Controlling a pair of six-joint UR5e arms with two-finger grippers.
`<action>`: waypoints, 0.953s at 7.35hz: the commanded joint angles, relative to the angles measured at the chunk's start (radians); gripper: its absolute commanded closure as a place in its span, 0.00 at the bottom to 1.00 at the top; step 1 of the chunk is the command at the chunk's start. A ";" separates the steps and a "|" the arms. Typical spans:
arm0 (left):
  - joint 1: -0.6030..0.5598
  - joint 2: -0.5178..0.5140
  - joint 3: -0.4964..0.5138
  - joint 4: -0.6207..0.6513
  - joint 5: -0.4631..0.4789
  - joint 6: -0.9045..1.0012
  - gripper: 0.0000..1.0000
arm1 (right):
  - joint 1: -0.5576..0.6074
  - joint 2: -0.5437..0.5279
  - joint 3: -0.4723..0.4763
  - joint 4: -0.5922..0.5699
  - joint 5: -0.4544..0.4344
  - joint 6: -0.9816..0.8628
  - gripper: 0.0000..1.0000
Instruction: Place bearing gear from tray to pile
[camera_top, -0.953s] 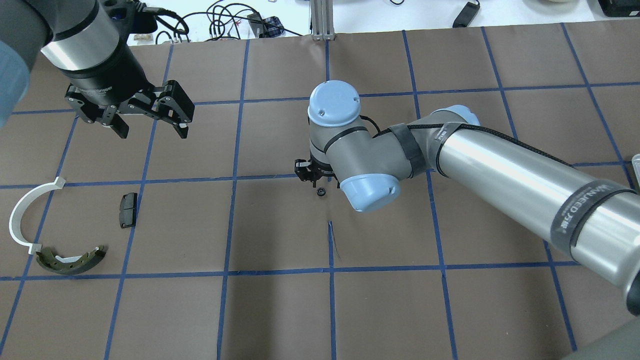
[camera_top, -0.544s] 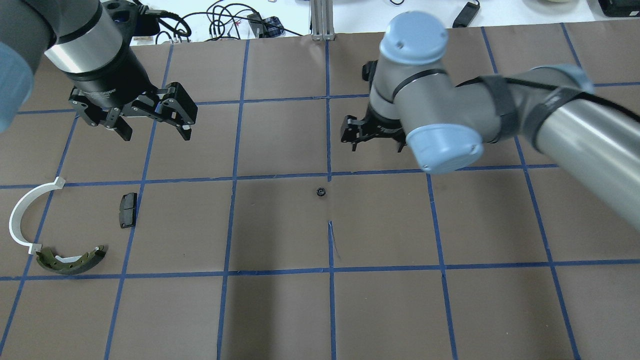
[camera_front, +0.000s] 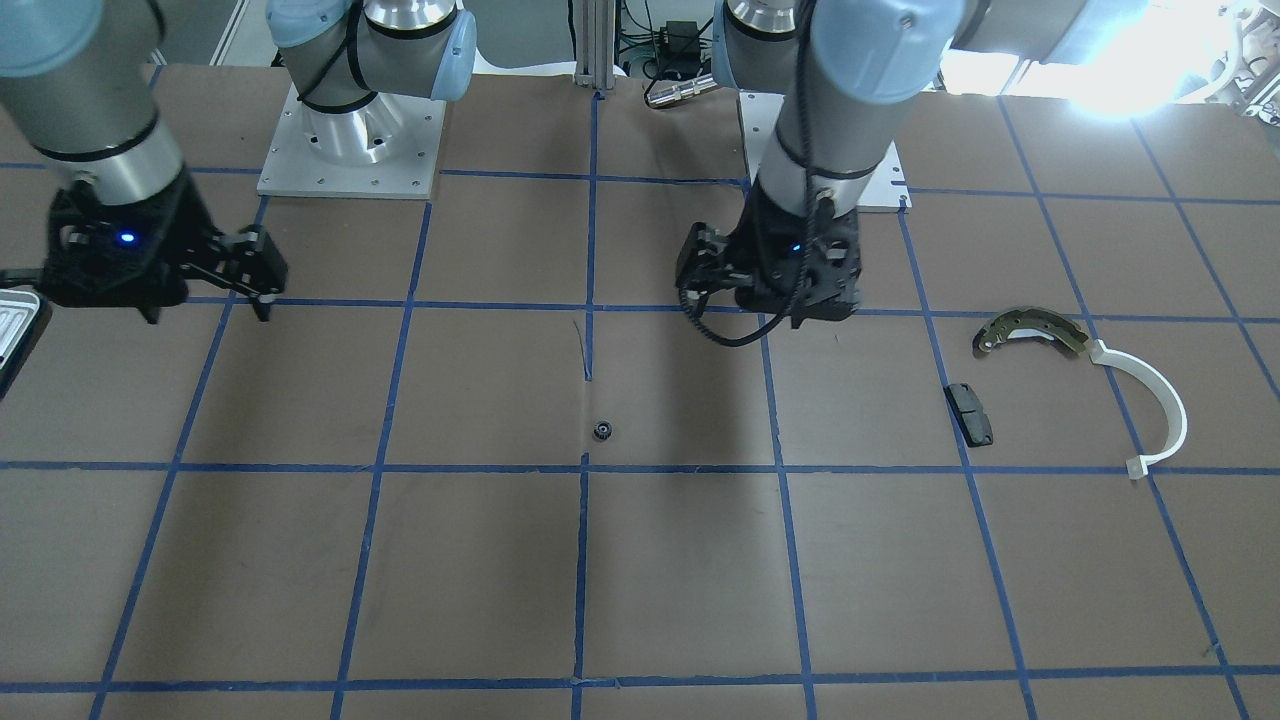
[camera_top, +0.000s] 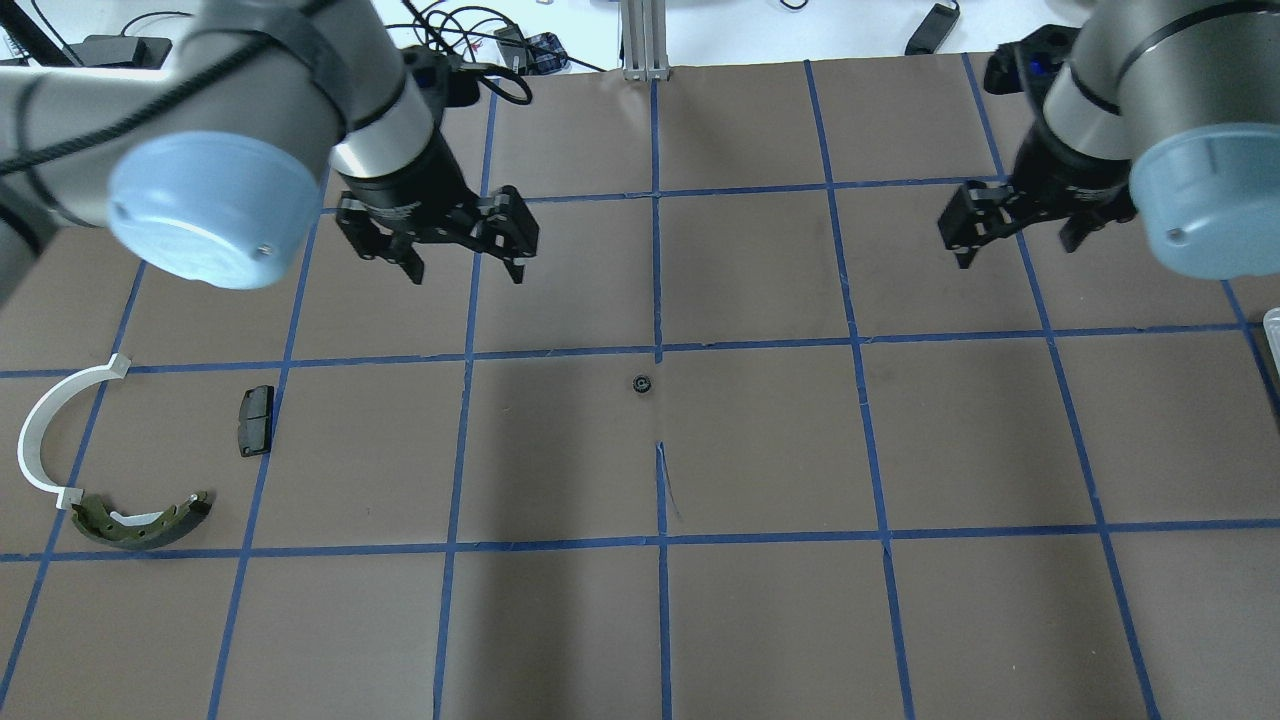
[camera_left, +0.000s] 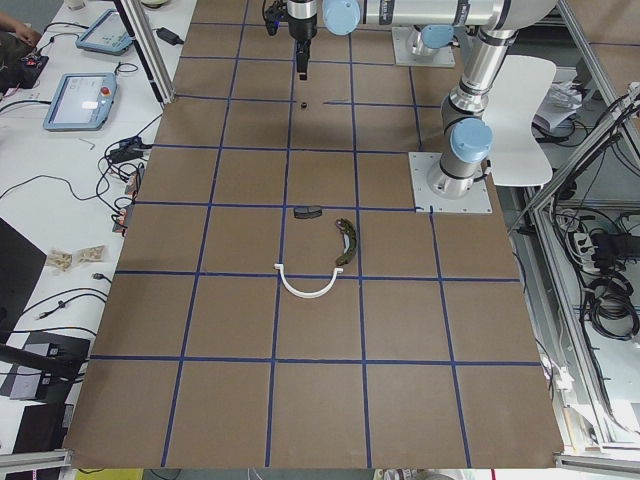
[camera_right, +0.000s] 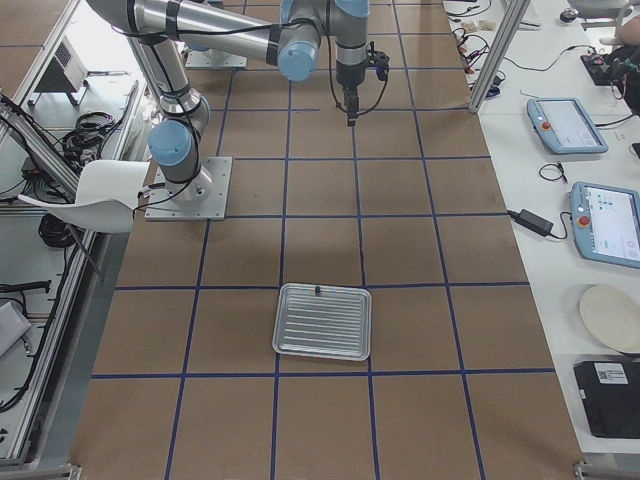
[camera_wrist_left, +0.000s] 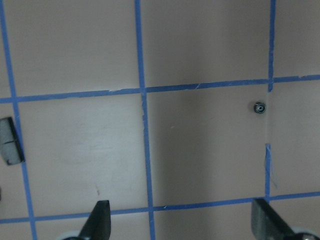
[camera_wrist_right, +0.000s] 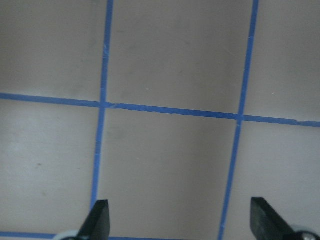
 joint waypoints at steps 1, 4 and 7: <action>-0.092 -0.129 -0.097 0.206 -0.006 -0.098 0.00 | -0.247 -0.014 0.009 0.029 -0.011 -0.424 0.00; -0.179 -0.251 -0.205 0.460 0.004 -0.191 0.00 | -0.574 0.067 0.126 -0.162 0.053 -1.111 0.01; -0.196 -0.321 -0.191 0.491 0.037 -0.231 0.03 | -0.745 0.268 0.191 -0.397 0.121 -1.609 0.11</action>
